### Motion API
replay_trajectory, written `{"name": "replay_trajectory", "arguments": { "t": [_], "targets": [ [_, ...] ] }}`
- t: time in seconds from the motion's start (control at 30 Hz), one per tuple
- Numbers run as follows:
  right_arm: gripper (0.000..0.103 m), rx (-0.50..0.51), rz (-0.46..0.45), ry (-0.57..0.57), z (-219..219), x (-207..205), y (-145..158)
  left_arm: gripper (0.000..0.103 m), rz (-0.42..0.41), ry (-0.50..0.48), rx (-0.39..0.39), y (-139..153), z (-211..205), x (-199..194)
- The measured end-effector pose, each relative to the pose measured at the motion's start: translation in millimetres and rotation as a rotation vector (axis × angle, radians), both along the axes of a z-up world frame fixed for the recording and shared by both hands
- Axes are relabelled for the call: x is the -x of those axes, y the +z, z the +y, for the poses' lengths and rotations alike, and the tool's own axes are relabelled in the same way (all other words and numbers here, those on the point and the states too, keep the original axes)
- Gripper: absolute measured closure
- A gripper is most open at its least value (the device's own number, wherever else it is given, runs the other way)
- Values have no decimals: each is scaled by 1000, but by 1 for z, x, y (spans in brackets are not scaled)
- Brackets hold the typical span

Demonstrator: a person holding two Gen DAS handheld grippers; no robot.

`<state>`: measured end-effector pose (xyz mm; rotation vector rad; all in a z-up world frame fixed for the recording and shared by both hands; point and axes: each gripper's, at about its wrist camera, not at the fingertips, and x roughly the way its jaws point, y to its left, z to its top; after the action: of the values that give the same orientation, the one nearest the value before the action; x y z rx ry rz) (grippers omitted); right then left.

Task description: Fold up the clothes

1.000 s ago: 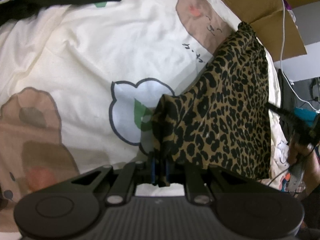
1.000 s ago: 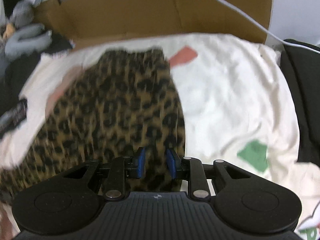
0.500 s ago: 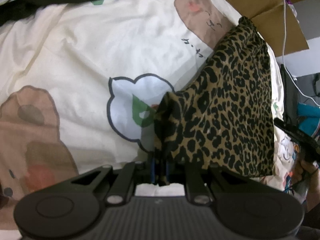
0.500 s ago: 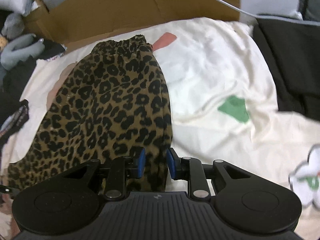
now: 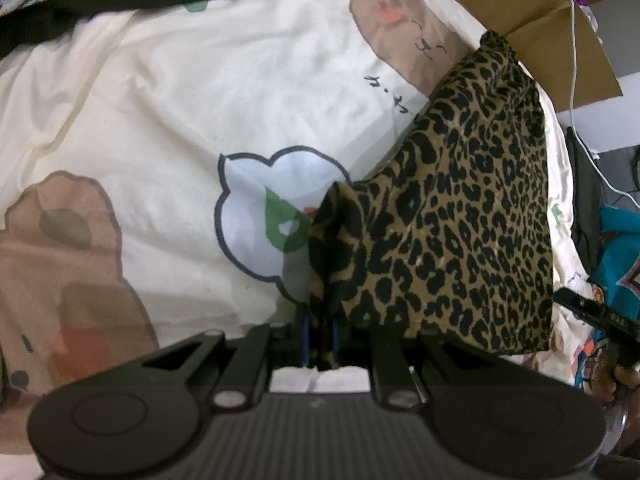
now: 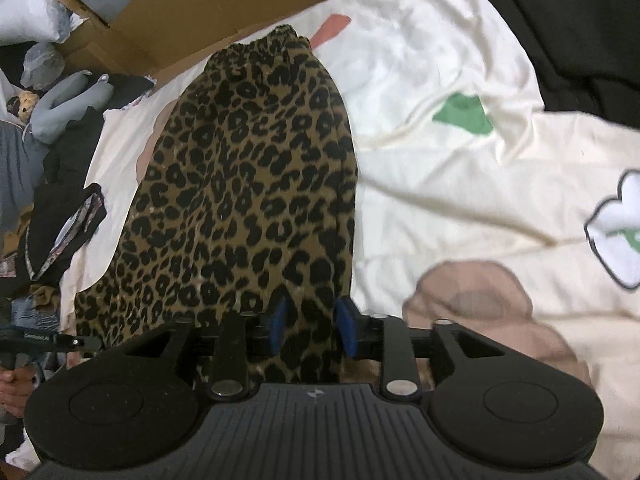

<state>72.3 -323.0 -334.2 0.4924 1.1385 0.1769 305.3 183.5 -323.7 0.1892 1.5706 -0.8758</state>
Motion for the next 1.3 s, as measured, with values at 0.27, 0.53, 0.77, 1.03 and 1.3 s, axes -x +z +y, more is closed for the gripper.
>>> {"name": "replay_trajectory", "arguments": {
  "t": [0.27, 0.53, 0.77, 1.03, 1.3],
  "targets": [
    [64, -48, 27, 75, 3, 15, -2, 92, 0, 8, 8, 1, 2, -1],
    [61, -69, 59, 102, 2, 20, -11, 92, 7, 10, 20, 0, 4, -3],
    [57, -181, 131, 29, -10, 19, -43, 92, 12, 8, 33, 0, 9, -7],
    [58, -298, 143, -19, -21, 21, -59, 92, 17, 7, 33, -1, 10, -6],
    [79, -352, 126, -1, -25, 24, -55, 92, 39, 13, 50, -4, 12, -7]
  ]
}}
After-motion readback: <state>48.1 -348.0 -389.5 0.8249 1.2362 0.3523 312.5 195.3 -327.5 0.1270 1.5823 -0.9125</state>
